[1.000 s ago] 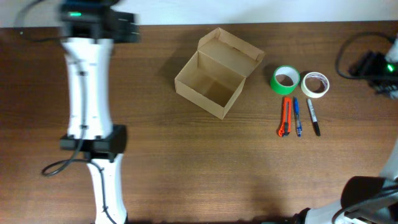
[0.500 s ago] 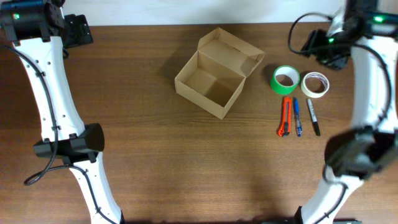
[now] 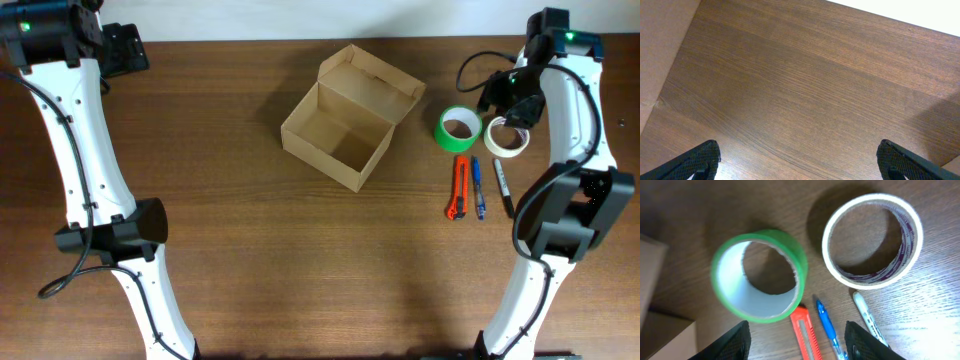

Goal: Pack container
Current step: 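Grasp the green tape roll with the right gripper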

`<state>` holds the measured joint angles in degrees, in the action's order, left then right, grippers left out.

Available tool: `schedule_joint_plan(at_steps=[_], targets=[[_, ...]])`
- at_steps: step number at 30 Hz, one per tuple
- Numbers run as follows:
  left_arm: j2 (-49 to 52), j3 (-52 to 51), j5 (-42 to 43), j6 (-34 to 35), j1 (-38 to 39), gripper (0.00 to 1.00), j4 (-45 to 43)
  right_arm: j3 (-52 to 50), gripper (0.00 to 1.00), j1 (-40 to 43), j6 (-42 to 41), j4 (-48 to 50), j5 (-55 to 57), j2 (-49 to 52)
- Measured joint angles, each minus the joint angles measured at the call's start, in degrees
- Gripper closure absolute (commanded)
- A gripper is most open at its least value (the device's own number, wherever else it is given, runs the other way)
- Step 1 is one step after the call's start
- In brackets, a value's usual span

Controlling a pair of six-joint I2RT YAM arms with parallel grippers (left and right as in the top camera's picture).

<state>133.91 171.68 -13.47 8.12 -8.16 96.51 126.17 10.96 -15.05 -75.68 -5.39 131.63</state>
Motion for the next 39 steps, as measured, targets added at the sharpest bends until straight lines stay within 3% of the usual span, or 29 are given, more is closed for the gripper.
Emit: schedule_joint_plan(at_steps=[6, 14, 18, 19, 20, 21, 32, 39], targets=[[0.0, 0.0, 0.0, 0.0, 0.0, 0.00, 0.0, 0.0, 0.39, 0.1, -0.2, -0.4, 0.2, 5.2], [0.0, 0.0, 0.0, 0.0, 0.0, 0.00, 0.0, 0.0, 0.66, 0.1, -0.9, -0.2, 0.4, 8.3], [0.0, 0.0, 0.0, 0.0, 0.0, 0.00, 0.0, 0.0, 0.70, 0.1, -1.3, 0.1, 0.4, 9.2], [0.0, 0.0, 0.0, 0.0, 0.0, 0.00, 0.0, 0.0, 0.76, 0.1, -1.4, 0.1, 0.4, 9.7], [0.0, 0.0, 0.0, 0.0, 0.0, 0.00, 0.0, 0.0, 0.92, 0.1, -1.5, 0.1, 0.4, 9.9], [0.0, 0.0, 0.0, 0.0, 0.0, 0.00, 0.0, 0.0, 0.96, 0.1, -1.3, 0.1, 0.4, 10.4], [0.0, 0.0, 0.0, 0.0, 0.0, 0.00, 0.0, 4.1, 0.96, 0.1, -1.4, -4.5, 0.9, 11.1], [0.0, 0.0, 0.0, 0.0, 0.0, 0.00, 0.1, 26.6, 0.96, -0.1, 0.0, -18.0, 1.1, 10.7]])
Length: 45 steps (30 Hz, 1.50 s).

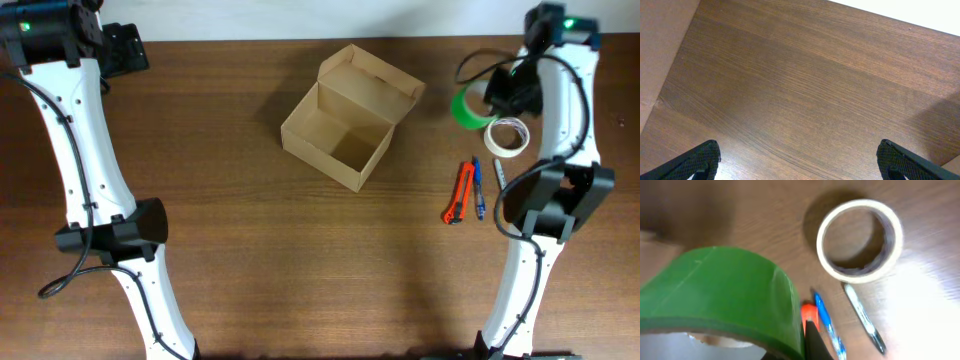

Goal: Pack container
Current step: 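Grasp the green tape roll with the right gripper, then carry the green tape into the box and release it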

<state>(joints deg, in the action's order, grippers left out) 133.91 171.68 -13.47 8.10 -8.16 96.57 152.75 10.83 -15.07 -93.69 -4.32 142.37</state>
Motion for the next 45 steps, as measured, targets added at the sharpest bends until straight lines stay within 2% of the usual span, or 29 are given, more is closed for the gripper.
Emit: schedule_joint_plan(at_steps=[3, 6, 12, 17, 20, 25, 35, 45], targets=[[0.0, 0.0, 0.0, 0.0, 0.0, 0.00, 0.0, 11.0, 0.96, -1.0, 0.3, -3.2, -0.1, -1.6], [0.0, 0.0, 0.0, 0.0, 0.0, 0.00, 0.0, 16.6, 0.96, -4.5, 0.3, -3.2, -0.8, -6.6], [0.0, 0.0, 0.0, 0.0, 0.0, 0.00, 0.0, 19.1, 0.96, -17.5, 0.7, -3.3, -1.2, -14.1], [0.0, 0.0, 0.0, 0.0, 0.0, 0.00, 0.0, 17.0, 0.96, -29.4, 4.5, -2.3, 2.9, -13.0], [0.0, 0.0, 0.0, 0.0, 0.0, 0.00, 0.0, 14.0, 0.96, -33.8, 6.7, 3.2, 5.7, -11.2], [0.0, 0.0, 0.0, 0.0, 0.0, 0.00, 0.0, 8.5, 0.94, -35.1, 8.3, 8.2, 8.7, -9.6], [0.0, 0.0, 0.0, -0.2, 0.0, 0.00, 0.0, -3.0, 0.97, -33.0, 8.8, 11.3, 9.6, -5.6], [0.0, 0.0, 0.0, -0.2, 0.0, 0.00, 0.0, -4.2, 0.96, -32.8, 6.9, 17.6, 5.3, -1.8]])
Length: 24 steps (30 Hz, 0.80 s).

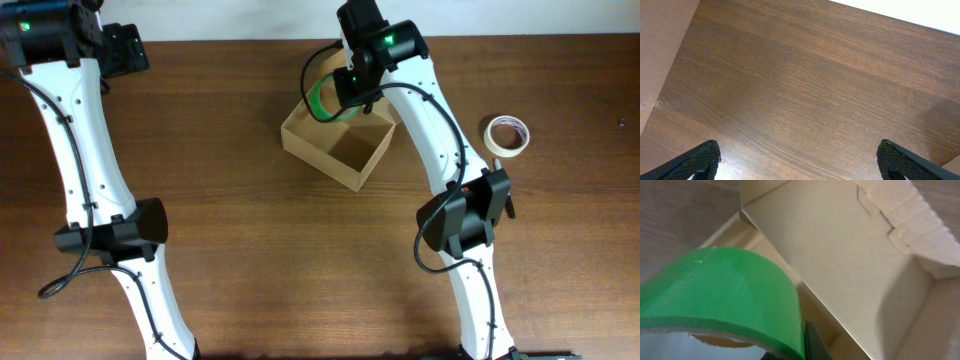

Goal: Pack container
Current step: 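Carry the green tape into the box and release it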

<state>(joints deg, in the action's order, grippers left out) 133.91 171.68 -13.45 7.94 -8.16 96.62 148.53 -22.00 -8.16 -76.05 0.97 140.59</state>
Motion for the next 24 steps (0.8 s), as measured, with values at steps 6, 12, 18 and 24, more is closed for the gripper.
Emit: schedule_joint_plan(at_steps=[6, 12, 18, 24], targets=[[0.0, 0.0, 0.0, 0.0, 0.0, 0.00, 0.0, 0.0, 0.96, -0.1, -1.6, 0.7, -1.7, 1.7], [0.0, 0.0, 0.0, 0.0, 0.0, 0.00, 0.0, 0.0, 0.96, -0.7, -2.2, 0.3, -2.5, 4.0], [0.0, 0.0, 0.0, 0.0, 0.0, 0.00, 0.0, -0.2, 0.96, -1.4, -2.4, -0.7, -2.6, 6.4], [0.0, 0.0, 0.0, 0.0, 0.0, 0.00, 0.0, -0.6, 0.96, -1.4, -2.4, -1.0, -2.5, 8.7]])
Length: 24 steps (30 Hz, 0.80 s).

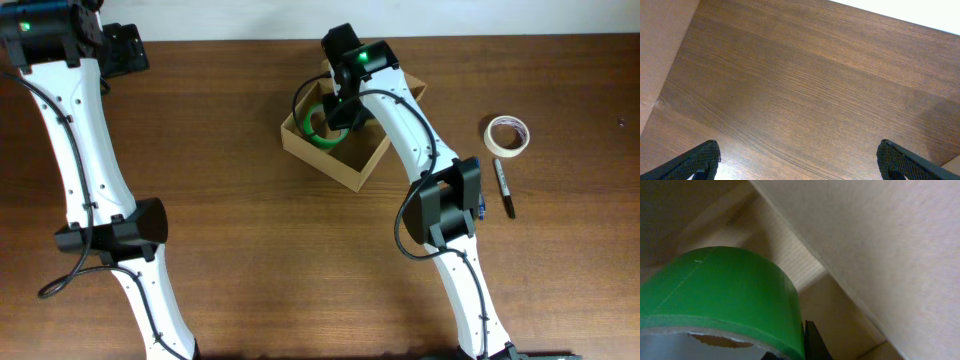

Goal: Pack container
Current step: 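Carry the green tape into the box and release it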

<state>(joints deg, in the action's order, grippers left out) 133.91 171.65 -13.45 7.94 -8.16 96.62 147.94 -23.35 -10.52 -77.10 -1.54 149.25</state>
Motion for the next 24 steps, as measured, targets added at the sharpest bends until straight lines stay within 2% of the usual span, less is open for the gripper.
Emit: schedule_joint_plan(at_steps=[8, 9, 10, 11, 19, 24], targets=[[0.0, 0.0, 0.0, 0.0, 0.0, 0.00, 0.0, 0.0, 0.95, 0.0, 0.0, 0.0, 0.2, 1.8], [0.0, 0.0, 0.0, 0.0, 0.0, 0.00, 0.0, 0.0, 0.85, 0.0, 0.0, 0.0, 0.2, 1.9], [0.0, 0.0, 0.0, 0.0, 0.0, 0.00, 0.0, -0.1, 0.64, 0.0, -0.1, 0.0, 0.2, 1.9], [0.0, 0.0, 0.0, 0.0, 0.0, 0.00, 0.0, -0.1, 0.53, 0.0, -0.2, 0.0, 0.3, 1.9], [0.0, 0.0, 0.0, 0.0, 0.0, 0.00, 0.0, 0.0, 0.53, 0.0, 0.7, -0.5, 0.6, 1.9], [0.0, 0.0, 0.0, 0.0, 0.0, 0.00, 0.0, 2.7, 0.52, -0.1, 3.1, -4.3, 1.1, 1.8]])
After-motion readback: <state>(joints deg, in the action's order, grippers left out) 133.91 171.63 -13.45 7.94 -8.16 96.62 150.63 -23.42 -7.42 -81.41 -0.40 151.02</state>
